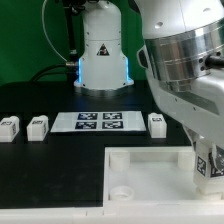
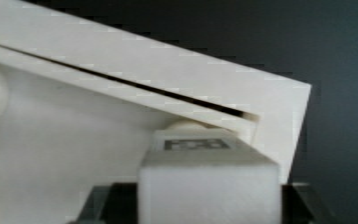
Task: Assemble one leg
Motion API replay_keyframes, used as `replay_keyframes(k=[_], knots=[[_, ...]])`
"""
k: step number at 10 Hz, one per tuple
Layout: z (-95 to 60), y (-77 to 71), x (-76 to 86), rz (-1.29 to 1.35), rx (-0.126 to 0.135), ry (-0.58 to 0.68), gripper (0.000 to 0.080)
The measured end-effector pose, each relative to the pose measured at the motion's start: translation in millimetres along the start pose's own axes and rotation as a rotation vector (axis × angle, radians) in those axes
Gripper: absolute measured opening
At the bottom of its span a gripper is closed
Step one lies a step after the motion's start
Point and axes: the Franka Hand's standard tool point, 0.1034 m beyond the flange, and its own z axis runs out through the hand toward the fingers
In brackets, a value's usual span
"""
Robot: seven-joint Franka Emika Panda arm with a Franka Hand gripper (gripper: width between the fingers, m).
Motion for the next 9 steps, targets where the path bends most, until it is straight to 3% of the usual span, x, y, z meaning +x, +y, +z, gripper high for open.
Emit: replay_keyframes(k=[2, 3, 4, 5, 6, 7, 8, 9], knots=[[2.7, -5.7, -4.5, 0.316, 0.051, -0.047, 0.0294], [2.7, -5.6, -4.8, 0.285, 0.050, -0.046, 0.0297], [3.1, -5.4, -4.7, 0.228, 0.051, -0.045, 0.0420], [2.8, -4.9, -4.1, 0.159, 0.045, -0.040, 0.0420], [0.4, -3.8, -3.9, -0.063, 0.012, -0.023, 0.0553], [-4.9, -7.8, -5.2, -0.290, -0.017, 0.014, 0.0629], [-6.8, -12.8, -3.9, -0.374, 0.006, 0.031, 0.0643], [-5.9, -12.2, -2.8, -0.496, 0.003, 0.032, 0.0643]])
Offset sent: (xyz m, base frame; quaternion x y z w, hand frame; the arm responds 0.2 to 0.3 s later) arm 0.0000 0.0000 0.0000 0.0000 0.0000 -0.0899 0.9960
